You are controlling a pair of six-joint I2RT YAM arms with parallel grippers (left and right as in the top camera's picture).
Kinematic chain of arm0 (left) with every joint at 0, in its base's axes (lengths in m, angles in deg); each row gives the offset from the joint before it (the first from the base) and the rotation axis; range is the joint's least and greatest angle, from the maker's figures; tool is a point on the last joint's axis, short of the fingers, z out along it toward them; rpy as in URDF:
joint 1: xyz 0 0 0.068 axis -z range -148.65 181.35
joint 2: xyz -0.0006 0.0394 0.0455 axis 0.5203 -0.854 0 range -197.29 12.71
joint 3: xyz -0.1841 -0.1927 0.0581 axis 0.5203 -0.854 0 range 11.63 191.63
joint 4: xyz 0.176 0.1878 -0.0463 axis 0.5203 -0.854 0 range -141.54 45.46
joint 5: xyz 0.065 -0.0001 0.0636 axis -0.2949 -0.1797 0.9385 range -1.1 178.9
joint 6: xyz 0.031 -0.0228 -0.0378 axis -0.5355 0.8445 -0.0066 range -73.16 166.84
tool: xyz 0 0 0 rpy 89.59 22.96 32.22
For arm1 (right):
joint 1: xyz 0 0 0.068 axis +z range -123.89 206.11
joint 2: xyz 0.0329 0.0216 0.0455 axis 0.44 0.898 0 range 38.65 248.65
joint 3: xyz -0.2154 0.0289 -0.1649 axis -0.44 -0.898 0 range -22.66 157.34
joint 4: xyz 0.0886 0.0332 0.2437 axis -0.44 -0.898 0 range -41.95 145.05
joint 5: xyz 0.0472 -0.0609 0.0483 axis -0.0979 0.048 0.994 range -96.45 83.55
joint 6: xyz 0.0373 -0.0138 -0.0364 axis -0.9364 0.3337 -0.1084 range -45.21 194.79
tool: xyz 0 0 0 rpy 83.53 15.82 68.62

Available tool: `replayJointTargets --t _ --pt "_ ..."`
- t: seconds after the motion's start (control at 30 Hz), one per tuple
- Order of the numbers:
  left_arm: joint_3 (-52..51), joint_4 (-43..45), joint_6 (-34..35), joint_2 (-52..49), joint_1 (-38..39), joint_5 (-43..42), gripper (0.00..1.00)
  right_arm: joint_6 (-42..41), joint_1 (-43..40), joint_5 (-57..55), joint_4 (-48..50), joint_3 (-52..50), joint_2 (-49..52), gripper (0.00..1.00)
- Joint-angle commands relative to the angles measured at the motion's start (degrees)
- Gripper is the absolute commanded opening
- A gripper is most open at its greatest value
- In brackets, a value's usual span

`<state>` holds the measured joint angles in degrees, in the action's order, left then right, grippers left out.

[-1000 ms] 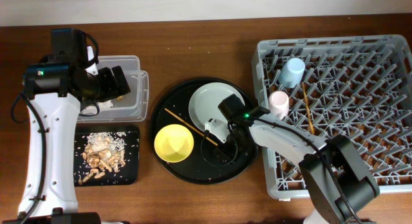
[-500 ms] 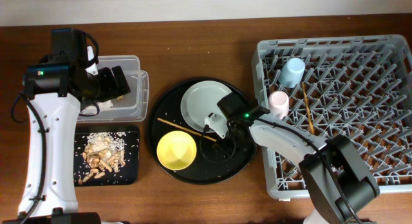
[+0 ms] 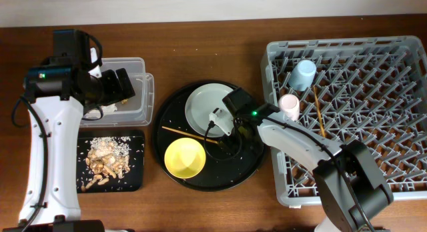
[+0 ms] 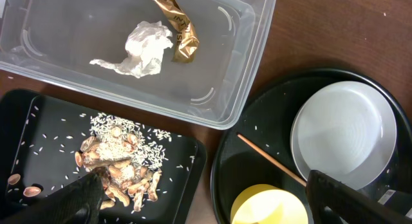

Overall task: Sort waste into correct bins and load items into the dishwasher rack
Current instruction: 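Grasp the remaining chopstick with the right gripper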

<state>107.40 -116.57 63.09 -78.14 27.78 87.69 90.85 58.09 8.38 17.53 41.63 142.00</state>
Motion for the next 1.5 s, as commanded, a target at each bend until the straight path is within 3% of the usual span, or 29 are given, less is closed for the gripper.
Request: replayJointTargets --t 0.0,0.57,0.73,1.13,1.47 --pt "-0.04 -0.07 -0.02 0.50 -0.09 0.61 1.00 -0.42 0.26 -0.50 -0.20 0.22 0.55 0.56" --pt "-0.04 -0.07 -0.02 0.50 -0.09 0.61 1.00 -0.17 0.31 -0.13 1.09 -0.37 3.85 0.55" --pt "-0.04 -0.07 -0.02 0.50 -0.09 0.61 1.00 0.22 0.31 -0.52 2.62 -0.76 4.07 0.33" --pt "-0.04 -0.07 -0.02 0.50 -0.09 0.61 1.00 0.22 0.31 -4.42 2.43 -1.20 5.81 0.30" --pt "-0.04 -0.07 -0.02 0.50 -0.07 0.61 1.00 0.20 0.31 -5.42 1.81 -1.18 7.06 0.08"
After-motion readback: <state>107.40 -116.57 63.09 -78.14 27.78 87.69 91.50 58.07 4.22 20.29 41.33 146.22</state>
